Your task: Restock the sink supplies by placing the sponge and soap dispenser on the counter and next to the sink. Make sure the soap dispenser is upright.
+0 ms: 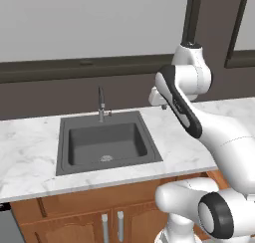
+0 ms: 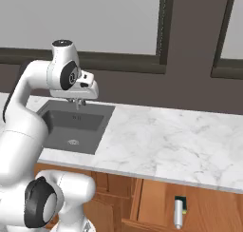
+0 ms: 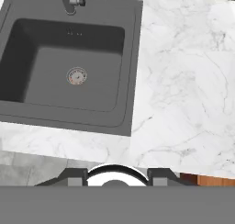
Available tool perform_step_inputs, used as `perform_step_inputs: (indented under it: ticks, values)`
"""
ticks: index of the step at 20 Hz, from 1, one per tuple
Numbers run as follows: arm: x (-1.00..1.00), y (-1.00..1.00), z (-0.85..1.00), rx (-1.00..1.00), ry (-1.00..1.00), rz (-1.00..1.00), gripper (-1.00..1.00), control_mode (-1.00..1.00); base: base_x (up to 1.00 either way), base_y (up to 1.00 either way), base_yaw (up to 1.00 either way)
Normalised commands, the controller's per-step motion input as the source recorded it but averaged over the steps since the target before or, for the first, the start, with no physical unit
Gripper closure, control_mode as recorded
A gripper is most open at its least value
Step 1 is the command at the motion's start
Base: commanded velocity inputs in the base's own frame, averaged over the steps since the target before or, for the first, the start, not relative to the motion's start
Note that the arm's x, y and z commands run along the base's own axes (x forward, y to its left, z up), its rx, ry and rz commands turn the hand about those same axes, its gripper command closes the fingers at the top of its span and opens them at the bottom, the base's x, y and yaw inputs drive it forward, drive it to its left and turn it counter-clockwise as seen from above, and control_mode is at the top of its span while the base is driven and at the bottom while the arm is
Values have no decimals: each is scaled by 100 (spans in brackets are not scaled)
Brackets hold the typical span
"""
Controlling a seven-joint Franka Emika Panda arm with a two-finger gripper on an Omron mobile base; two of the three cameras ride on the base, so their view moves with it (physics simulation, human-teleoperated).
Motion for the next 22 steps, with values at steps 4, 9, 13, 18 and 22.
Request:
perform_step_inputs:
  ticks: [4, 9, 13, 18, 22]
  values:
    - [0, 0, 0, 0, 0, 0, -100, 100, -8, 0, 0]
    - [0, 0, 0, 0, 0, 0, -100, 100, -21, 10, -33]
    - [0, 0, 0, 0, 0, 0, -100, 100, -5, 22, -53]
    - [0, 0, 0, 0, 0, 0, -100, 100, 2, 34, -52]
    - [0, 0, 0, 0, 0, 0, -100, 100, 31, 57, -31]
